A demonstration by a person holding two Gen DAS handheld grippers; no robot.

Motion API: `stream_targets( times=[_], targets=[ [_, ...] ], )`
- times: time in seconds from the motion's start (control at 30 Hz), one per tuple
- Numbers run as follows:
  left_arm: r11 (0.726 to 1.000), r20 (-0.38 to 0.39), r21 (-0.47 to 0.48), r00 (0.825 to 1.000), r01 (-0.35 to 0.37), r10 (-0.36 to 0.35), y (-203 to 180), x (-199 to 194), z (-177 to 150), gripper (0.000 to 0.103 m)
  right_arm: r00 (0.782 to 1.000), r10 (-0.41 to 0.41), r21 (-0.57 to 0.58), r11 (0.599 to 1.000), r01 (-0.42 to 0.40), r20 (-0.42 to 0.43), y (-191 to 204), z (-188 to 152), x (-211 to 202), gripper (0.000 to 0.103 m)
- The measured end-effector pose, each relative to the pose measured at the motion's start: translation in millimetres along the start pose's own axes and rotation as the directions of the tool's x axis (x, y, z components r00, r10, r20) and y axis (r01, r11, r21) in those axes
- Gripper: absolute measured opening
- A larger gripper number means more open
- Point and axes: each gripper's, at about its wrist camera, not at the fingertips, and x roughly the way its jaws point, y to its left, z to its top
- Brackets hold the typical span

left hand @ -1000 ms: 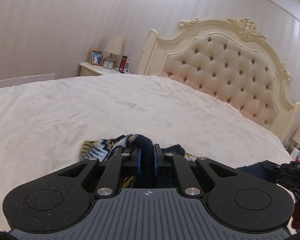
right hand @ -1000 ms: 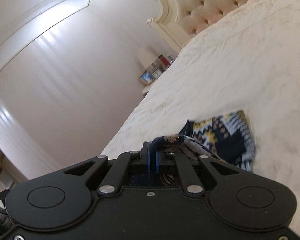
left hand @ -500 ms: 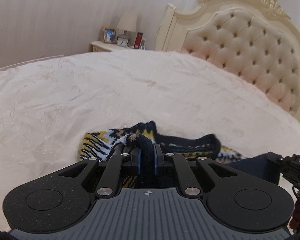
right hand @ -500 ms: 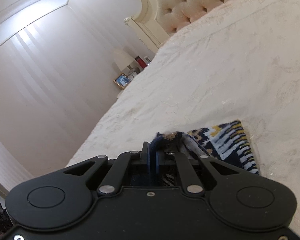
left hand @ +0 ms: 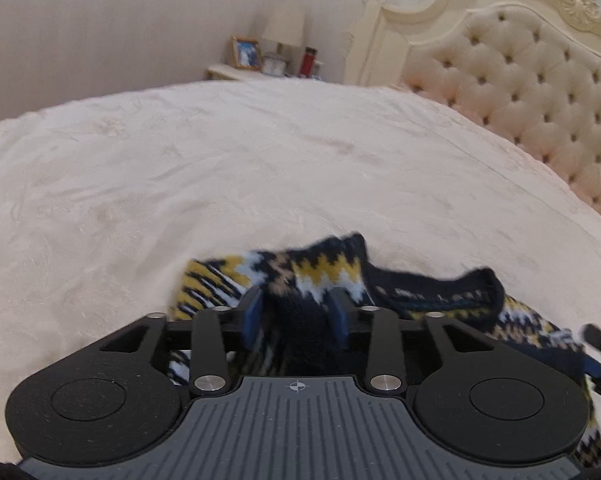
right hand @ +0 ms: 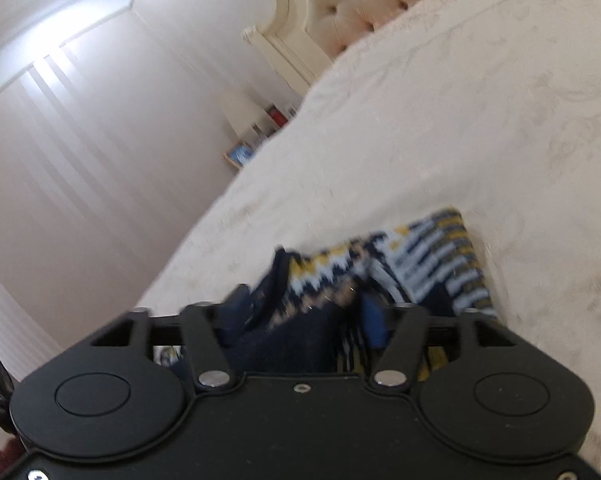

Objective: Fold small clothes

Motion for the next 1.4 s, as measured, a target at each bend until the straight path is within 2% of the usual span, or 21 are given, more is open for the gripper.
stream_targets(
  times=[0.07,0.1,0.23,0.33,0.43,0.57,0.63,0.7,0.83,0.9,1.1,1.17,1.23,1.33,1.4],
  targets=[
    [1.000,0.033,-0.004,0.999,-0.021,0.021,1.2,-2.7,2.8,0.057,0.999,-0.003,-0.037,0.999,0.005,0.043,4.0,2.5,-6.1,0.085],
    [1.000,0.047,-0.009,0.999,-0.022,0.022,2.2,-4.3,4.2,0.060,0.998,-0.010,-0.057,0.998,0.013,0.058,6.8,3.8,-9.7,0.087],
    [0.999,0.036,0.022,0.999,-0.039,0.038,-3.9,-15.0,5.0,0.061,0.996,-0.046,-0.163,0.985,0.058,0.080,23.4,8.4,-20.8,0.094],
    [0.992,0.004,0.122,0.999,-0.037,0.037,-16.9,-27.3,-6.4,0.065,0.996,-0.072,-0.287,0.954,0.085,0.057,43.4,2.2,-18.5,0.094],
    [0.972,-0.040,0.233,0.998,-0.027,0.037,-31.1,-35.8,-26.1,0.065,0.997,-0.076,-0.406,0.910,0.079,0.024,66.3,-10.9,-9.7,0.094],
    [0.943,-0.078,0.334,0.996,-0.010,0.038,-40.2,-36.4,-52.5,0.065,0.999,-0.024,-0.500,0.866,-0.001,-0.043,84.7,-28.4,-1.8,0.094],
    [0.940,-0.098,0.342,0.994,-0.017,0.053,-37.4,-29.1,-61.1,0.065,0.996,0.008,-0.545,0.837,-0.058,-0.094,94.8,-38.3,1.6,0.094],
    [0.948,-0.125,0.317,0.990,-0.015,0.057,-30.0,-18.6,-67.5,0.066,0.989,0.029,-0.583,0.805,-0.108,-0.144,100.5,-47.4,4.8,0.093],
    [0.980,-0.142,0.199,0.990,0.012,0.017,-12.3,-7.6,-69.7,0.069,0.967,0.049,-0.643,0.739,-0.203,-0.250,112.5,-70.0,13.7,0.093],
    [0.983,-0.145,0.184,0.989,0.015,0.012,-10.8,-5.5,-70.7,0.070,0.953,0.047,-0.656,0.716,-0.241,-0.299,115.3,-80.5,16.2,0.092],
    [0.981,-0.156,0.195,0.988,0.014,0.016,-13.6,-5.8,-73.1,0.070,0.896,0.056,-0.594,0.730,-0.338,-0.441,111.4,-92.1,25.3,0.092],
    [0.982,-0.155,0.189,0.988,0.021,0.008,-11.7,-6.5,-73.9,0.070,0.897,0.014,-0.624,0.713,-0.319,-0.442,112.0,-96.4,26.1,0.092],
    [0.982,-0.152,0.190,0.988,0.023,0.006,-11.7,-6.4,-73.9,0.070,0.915,-0.049,-0.666,0.701,-0.254,-0.400,109.7,-98.0,28.7,0.092],
    [0.979,-0.167,0.201,0.986,0.024,0.010,-13.8,-7.8,-69.7,0.070,0.932,-0.126,-0.679,0.718,-0.149,-0.339,103.2,-89.7,34.8,0.091],
    [0.976,-0.199,0.214,0.980,0.033,0.010,-15.7,-7.9,-61.7,0.069,0.934,-0.172,-0.680,0.727,-0.094,-0.313,100.8,-80.1,40.6,0.091]
  ],
)
